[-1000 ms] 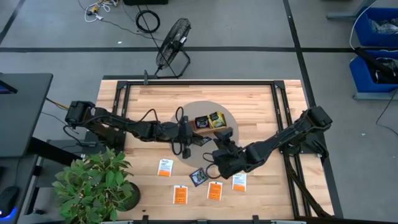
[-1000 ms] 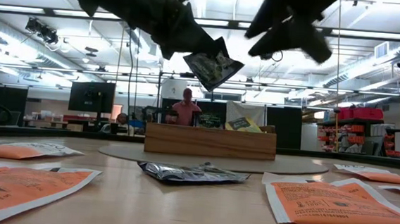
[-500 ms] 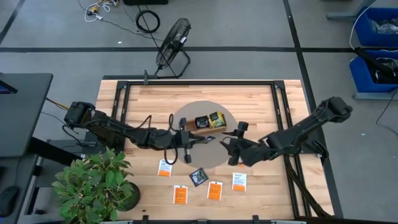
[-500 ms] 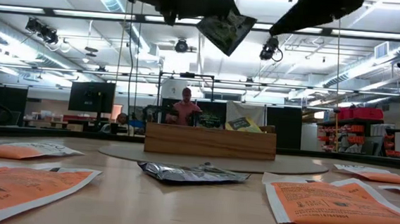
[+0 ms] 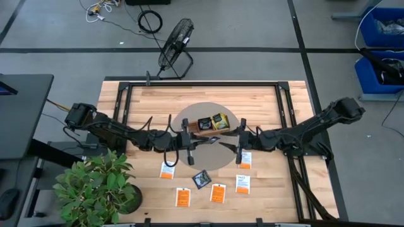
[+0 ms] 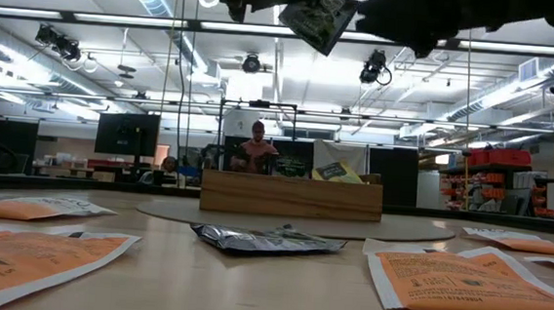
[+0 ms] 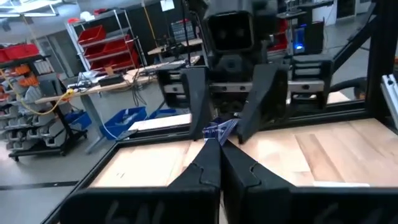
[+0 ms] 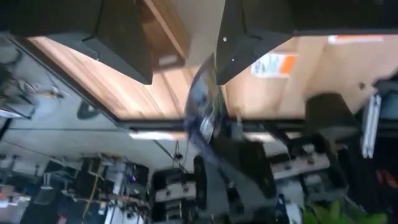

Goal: Pick & Place Tea
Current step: Put the violet tea bag into the middle section of the wooden organizer

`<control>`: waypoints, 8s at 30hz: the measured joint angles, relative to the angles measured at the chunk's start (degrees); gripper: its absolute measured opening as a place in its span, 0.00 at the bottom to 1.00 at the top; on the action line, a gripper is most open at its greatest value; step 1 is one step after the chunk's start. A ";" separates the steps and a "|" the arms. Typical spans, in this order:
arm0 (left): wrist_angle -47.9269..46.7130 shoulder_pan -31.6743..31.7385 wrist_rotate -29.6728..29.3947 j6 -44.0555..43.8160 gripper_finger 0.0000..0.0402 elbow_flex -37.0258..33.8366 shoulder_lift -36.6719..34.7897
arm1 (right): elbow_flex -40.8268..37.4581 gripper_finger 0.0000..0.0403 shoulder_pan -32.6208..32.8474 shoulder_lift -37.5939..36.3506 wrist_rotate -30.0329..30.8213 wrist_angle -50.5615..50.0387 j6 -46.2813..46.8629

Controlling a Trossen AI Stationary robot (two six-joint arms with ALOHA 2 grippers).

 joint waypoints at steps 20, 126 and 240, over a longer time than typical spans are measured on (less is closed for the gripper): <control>3.26 0.17 2.56 0.46 0.00 0.00 0.00 | 1.16 0.25 -4.69 0.03 -12.35 4.63 -1.23; -0.35 -1.87 -17.00 5.20 0.36 0.02 0.00 | 14.60 0.00 -34.51 18.48 -42.90 -21.66 -15.58; -41.73 -8.44 20.12 -28.43 0.65 14.78 27.00 | 24.72 0.37 3.26 11.44 -17.11 -54.39 6.73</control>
